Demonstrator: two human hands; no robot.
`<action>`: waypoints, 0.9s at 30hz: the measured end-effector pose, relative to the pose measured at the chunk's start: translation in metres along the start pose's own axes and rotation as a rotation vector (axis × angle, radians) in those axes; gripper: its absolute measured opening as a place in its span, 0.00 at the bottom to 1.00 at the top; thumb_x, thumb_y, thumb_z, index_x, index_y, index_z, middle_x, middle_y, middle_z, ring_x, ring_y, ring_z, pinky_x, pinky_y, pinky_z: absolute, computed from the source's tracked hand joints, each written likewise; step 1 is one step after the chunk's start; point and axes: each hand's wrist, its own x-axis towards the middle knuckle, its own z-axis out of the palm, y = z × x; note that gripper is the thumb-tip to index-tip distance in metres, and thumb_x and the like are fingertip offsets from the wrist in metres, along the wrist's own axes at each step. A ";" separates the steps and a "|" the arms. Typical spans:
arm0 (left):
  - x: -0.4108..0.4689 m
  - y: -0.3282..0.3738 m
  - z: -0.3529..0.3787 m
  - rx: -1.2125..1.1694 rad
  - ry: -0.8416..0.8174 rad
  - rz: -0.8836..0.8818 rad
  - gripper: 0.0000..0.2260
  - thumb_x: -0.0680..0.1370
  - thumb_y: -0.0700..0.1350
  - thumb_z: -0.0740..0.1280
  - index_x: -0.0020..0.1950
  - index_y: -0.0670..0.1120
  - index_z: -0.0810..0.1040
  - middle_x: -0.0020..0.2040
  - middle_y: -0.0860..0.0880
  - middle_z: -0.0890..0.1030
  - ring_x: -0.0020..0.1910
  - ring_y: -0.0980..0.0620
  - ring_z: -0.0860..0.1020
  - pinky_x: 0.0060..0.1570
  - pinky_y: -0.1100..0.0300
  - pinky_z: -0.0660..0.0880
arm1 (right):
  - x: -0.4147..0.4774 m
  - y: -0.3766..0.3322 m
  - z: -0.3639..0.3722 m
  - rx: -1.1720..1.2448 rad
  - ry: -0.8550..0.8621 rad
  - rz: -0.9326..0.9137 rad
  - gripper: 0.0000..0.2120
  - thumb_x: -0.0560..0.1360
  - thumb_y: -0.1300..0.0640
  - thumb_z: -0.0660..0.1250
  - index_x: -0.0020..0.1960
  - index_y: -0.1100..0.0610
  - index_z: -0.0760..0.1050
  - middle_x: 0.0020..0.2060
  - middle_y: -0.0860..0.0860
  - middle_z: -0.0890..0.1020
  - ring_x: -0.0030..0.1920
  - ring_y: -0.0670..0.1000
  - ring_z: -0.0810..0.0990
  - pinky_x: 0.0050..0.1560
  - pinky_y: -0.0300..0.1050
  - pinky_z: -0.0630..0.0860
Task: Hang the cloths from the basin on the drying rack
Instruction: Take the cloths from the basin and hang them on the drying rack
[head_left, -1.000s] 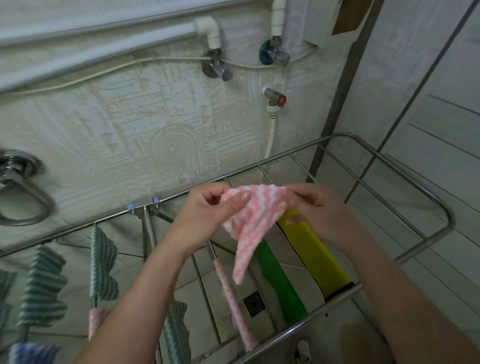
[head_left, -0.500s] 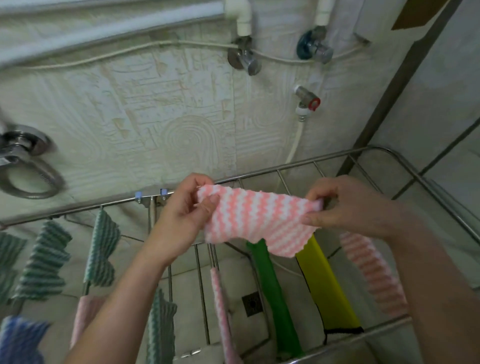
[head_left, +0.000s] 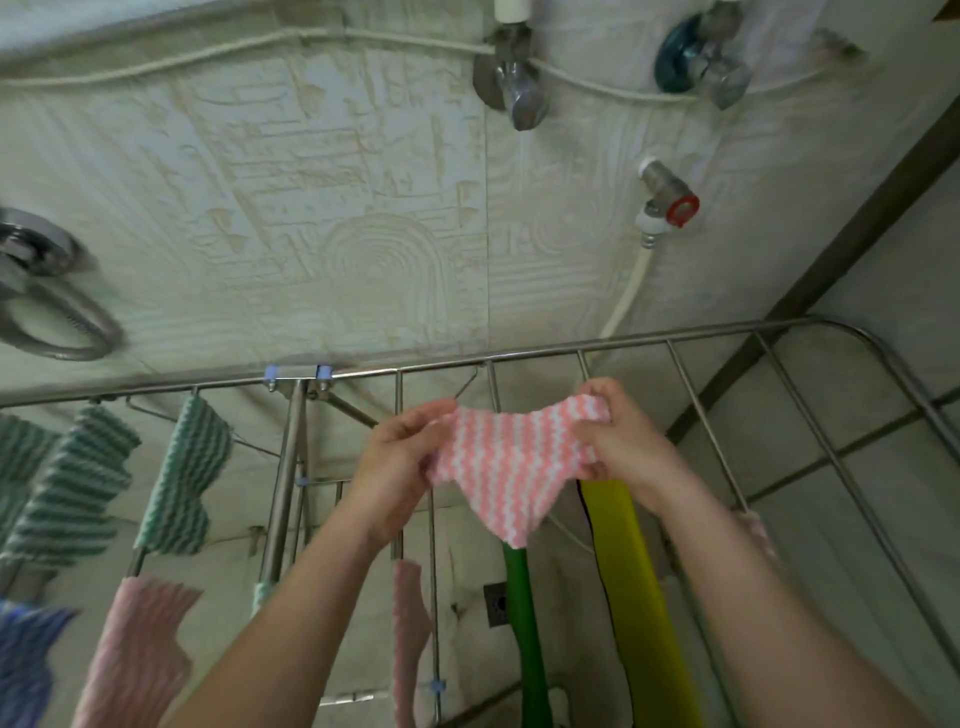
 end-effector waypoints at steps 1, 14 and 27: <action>-0.003 0.003 -0.002 -0.007 -0.057 0.019 0.16 0.74 0.33 0.67 0.61 0.41 0.77 0.53 0.43 0.82 0.47 0.48 0.82 0.42 0.58 0.80 | -0.001 -0.005 -0.005 -0.025 -0.039 -0.009 0.13 0.75 0.68 0.58 0.46 0.49 0.72 0.48 0.55 0.79 0.38 0.50 0.79 0.27 0.39 0.73; 0.034 -0.014 -0.008 0.891 -0.131 0.103 0.33 0.75 0.31 0.64 0.77 0.47 0.57 0.73 0.47 0.64 0.71 0.48 0.66 0.69 0.50 0.67 | 0.065 -0.005 0.012 -0.371 -0.056 0.068 0.08 0.74 0.70 0.59 0.50 0.63 0.74 0.45 0.56 0.75 0.47 0.60 0.81 0.47 0.61 0.81; 0.080 -0.014 -0.007 1.186 -0.016 0.179 0.35 0.73 0.32 0.59 0.77 0.46 0.50 0.75 0.43 0.57 0.72 0.43 0.62 0.67 0.54 0.64 | 0.116 0.009 0.026 -0.501 0.201 -0.064 0.11 0.78 0.57 0.54 0.54 0.61 0.70 0.54 0.60 0.77 0.48 0.66 0.82 0.50 0.61 0.79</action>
